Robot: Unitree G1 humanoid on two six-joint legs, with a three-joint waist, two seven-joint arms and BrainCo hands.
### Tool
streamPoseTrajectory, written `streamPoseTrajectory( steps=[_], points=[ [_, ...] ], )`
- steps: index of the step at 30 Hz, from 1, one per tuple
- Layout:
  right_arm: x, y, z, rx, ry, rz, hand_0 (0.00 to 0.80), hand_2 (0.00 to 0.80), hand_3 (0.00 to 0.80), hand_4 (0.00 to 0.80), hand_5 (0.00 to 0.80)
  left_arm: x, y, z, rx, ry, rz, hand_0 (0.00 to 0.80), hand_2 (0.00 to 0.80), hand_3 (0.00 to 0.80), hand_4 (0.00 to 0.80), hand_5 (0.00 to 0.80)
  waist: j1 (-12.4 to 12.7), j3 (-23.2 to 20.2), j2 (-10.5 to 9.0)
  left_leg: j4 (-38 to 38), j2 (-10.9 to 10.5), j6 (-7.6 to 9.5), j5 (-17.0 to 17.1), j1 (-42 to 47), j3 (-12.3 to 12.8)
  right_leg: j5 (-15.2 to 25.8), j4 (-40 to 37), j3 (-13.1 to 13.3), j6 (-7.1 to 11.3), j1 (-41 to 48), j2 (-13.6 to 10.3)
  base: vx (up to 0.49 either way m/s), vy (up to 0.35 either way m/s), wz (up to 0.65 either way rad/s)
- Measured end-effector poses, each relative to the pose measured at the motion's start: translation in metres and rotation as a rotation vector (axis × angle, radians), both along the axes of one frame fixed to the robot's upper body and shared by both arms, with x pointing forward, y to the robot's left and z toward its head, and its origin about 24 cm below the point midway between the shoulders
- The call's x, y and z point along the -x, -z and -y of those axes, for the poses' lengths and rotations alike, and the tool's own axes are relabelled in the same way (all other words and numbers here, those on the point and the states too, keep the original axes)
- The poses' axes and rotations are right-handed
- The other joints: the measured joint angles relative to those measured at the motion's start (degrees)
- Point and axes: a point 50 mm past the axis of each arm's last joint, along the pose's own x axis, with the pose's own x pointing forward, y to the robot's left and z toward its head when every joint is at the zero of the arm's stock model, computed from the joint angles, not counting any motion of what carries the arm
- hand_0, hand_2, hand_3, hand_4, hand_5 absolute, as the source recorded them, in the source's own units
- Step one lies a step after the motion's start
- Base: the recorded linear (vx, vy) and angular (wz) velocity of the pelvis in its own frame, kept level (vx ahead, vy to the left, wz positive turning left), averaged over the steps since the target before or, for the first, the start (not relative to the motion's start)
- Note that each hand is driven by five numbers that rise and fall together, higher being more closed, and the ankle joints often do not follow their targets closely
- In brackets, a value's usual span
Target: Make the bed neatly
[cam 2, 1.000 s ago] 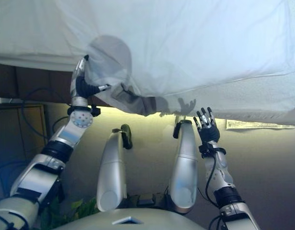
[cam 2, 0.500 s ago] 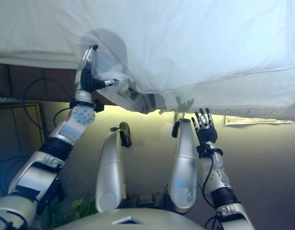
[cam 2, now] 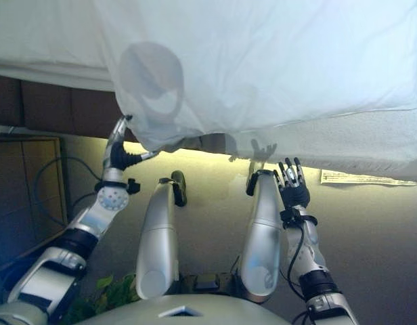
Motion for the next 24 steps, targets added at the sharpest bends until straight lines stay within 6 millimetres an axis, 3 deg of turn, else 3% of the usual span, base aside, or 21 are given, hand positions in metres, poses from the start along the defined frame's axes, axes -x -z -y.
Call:
streamPoseTrajectory(
  steps=[6, 12, 17, 21, 24],
  points=[
    [0.000, -0.002, 0.002, -0.013, 0.007, 0.016, 0.000, 0.000, 0.000, 0.000, 0.000, 0.013, 0.006, -0.014, 0.007, -0.021, -0.005, 0.000, 0.000, 0.000, 0.000, 0.000, 1.0, 0.0, 0.51, -0.1, -0.4, 0.07, 0.0, -0.1, 0.3, -0.1, 0.2, 0.1, 0.04, -0.2, -0.6, -0.003, 0.007, 0.02],
    [-0.001, -0.004, 0.009, -0.016, 0.027, 0.024, 0.000, 0.000, 0.000, 0.000, 0.000, 0.009, -0.013, -0.021, -0.037, -0.014, 0.096, 0.000, 0.000, 0.000, 0.000, 0.000, 1.0, 0.0, 0.62, -0.1, -0.4, 0.12, 0.1, -0.1, 0.5, 0.0, 0.3, 0.3, 0.05, -0.3, -0.6, 0.000, 0.000, 0.00],
    [-0.001, -0.005, 0.009, -0.017, 0.026, 0.025, 0.000, 0.000, 0.000, 0.000, 0.000, -0.010, -0.046, -0.004, -0.109, 0.024, 0.275, 0.000, 0.000, 0.000, 0.000, 0.000, 1.0, 0.0, 0.68, -0.1, -0.3, 0.16, 0.1, -0.2, 0.7, 0.1, 0.4, 0.7, 0.14, -0.8, -0.4, -0.009, 0.000, -0.02],
    [-0.003, -0.007, 0.007, -0.017, 0.021, 0.033, 0.000, 0.000, 0.000, 0.000, 0.000, -0.037, -0.087, 0.022, -0.238, 0.105, 0.422, 0.000, 0.000, 0.000, 0.000, 0.000, 0.5, 0.0, 0.67, 0.1, -0.1, 0.18, 0.1, -1.2, 0.9, 0.5, -0.2, 0.8, 0.42, -1.4, 0.2, -0.006, 0.007, -0.04],
    [-0.006, -0.008, 0.002, -0.014, 0.003, 0.031, 0.000, 0.000, 0.000, 0.000, 0.000, -0.052, -0.103, 0.040, -0.332, 0.141, 0.462, 0.000, 0.000, 0.000, 0.000, 0.000, -0.6, 0.0, 0.64, 0.3, 0.0, 0.20, 0.1, -1.6, 1.4, 1.2, -0.6, 0.9, 0.60, -1.9, 0.5, -0.002, 0.036, -0.07]
  ],
)
